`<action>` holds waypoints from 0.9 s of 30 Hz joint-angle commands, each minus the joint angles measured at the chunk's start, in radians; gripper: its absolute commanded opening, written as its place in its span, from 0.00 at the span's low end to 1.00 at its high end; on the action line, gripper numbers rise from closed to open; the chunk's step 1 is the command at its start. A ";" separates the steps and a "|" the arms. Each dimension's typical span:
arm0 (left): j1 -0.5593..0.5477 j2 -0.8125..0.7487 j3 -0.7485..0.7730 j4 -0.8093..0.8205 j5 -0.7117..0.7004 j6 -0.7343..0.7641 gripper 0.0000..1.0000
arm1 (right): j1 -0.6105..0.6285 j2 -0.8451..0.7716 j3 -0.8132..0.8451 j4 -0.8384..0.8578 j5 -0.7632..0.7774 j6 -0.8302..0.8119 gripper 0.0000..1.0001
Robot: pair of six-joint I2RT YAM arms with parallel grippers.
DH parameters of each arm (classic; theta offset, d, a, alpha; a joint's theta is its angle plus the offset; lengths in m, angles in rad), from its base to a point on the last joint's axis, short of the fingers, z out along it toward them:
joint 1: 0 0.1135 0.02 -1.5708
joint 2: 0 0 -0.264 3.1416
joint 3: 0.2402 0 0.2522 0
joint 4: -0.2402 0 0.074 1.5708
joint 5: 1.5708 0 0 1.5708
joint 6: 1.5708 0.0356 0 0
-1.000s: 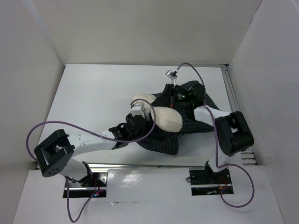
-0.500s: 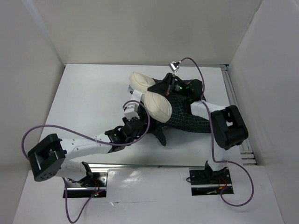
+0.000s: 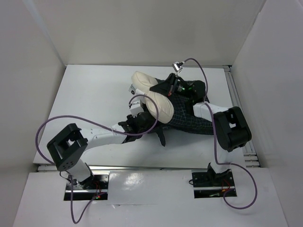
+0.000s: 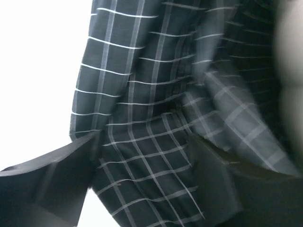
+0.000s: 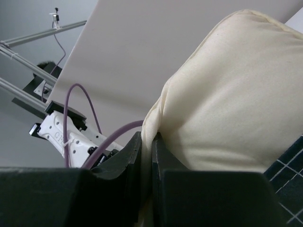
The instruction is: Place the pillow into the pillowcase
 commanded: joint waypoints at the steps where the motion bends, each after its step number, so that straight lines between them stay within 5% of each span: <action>1: 0.021 0.055 0.052 -0.102 -0.050 -0.048 0.86 | 0.009 -0.063 0.043 0.629 0.012 0.032 0.00; 2: 0.022 0.064 0.088 -0.145 -0.064 -0.081 0.66 | 0.009 -0.063 0.043 0.629 0.012 0.032 0.00; 5: 0.031 0.065 0.125 -0.269 -0.145 -0.114 0.28 | 0.009 -0.072 0.043 0.620 -0.001 0.013 0.00; 12: 0.089 -0.145 0.018 -0.317 -0.238 -0.114 0.00 | 0.000 -0.118 0.005 0.468 -0.046 -0.073 0.00; 18: 0.144 -0.198 -0.024 -0.275 -0.238 -0.048 0.00 | -0.011 -0.163 -0.043 0.433 -0.058 -0.106 0.00; 23: 0.144 -0.248 -0.082 0.047 0.082 0.245 0.03 | -0.011 -0.163 -0.055 0.433 -0.058 -0.096 0.00; 24: 0.123 -0.279 -0.099 0.094 0.124 0.257 0.09 | -0.011 -0.163 -0.046 0.433 -0.058 -0.096 0.00; 25: 0.123 -0.299 -0.144 0.138 0.174 0.258 0.30 | -0.011 -0.163 -0.046 0.433 -0.058 -0.085 0.00; 27: 0.114 -0.342 -0.198 0.249 0.207 0.233 0.43 | -0.011 -0.151 -0.046 0.444 -0.058 -0.076 0.00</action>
